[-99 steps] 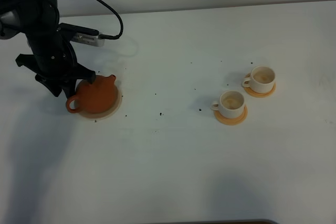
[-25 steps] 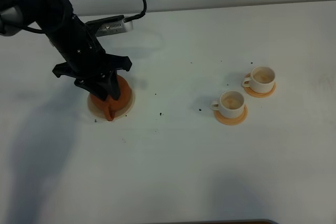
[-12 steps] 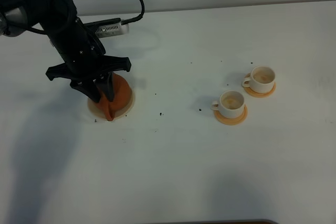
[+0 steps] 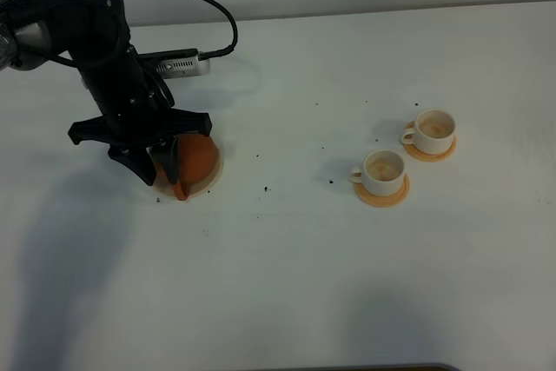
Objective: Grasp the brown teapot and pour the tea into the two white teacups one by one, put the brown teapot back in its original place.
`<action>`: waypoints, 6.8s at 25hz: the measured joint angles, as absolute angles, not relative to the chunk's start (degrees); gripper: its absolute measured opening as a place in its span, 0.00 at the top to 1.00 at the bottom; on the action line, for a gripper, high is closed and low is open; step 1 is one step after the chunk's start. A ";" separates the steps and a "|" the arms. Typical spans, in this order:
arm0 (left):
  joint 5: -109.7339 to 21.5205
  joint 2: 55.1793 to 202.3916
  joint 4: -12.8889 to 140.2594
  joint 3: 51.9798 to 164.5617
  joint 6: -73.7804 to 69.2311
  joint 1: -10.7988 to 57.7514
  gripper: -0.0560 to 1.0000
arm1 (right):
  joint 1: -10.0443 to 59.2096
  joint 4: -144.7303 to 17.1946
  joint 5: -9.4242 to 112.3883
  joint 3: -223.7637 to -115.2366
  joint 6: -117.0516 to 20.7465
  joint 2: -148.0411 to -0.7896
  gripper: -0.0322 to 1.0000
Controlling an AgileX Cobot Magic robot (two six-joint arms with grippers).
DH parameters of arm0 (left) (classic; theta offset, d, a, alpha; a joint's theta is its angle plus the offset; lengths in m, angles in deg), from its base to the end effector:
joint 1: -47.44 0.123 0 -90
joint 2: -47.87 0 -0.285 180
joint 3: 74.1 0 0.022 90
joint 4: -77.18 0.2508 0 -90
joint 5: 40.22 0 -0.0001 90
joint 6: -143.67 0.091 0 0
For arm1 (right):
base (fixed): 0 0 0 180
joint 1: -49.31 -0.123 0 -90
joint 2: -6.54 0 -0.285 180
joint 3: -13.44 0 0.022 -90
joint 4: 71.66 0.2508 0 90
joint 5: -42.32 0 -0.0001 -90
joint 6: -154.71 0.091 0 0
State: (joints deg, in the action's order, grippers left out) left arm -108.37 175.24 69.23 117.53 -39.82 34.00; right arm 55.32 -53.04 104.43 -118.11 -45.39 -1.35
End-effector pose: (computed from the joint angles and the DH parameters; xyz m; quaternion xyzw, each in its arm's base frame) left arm 0.3888 -0.1049 0.1703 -0.0586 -0.9957 0.0578 0.0428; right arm -0.0054 0.0264 0.2795 -0.1121 0.8405 0.0433 0.5284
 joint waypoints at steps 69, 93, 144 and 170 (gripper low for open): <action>-108.05 179.12 68.78 120.31 -44.15 34.00 0.66 | 55.32 -53.04 104.43 -118.11 -45.39 -1.35 0.74; -106.49 179.70 68.01 120.31 -43.90 34.00 0.82 | 55.32 -53.04 104.43 -118.11 -45.39 -1.35 0.74; -91.52 173.13 74.21 123.23 -7.38 32.73 0.84 | 55.32 -53.04 104.43 -118.11 -45.39 -1.35 0.74; -85.96 187.84 79.37 145.17 6.31 23.14 0.84 | 55.32 -52.55 104.43 -118.11 -45.39 -1.35 0.74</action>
State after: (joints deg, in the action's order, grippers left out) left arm -85.96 187.84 79.37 145.17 6.31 23.14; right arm 55.32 -52.55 104.43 -118.11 -45.39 -1.35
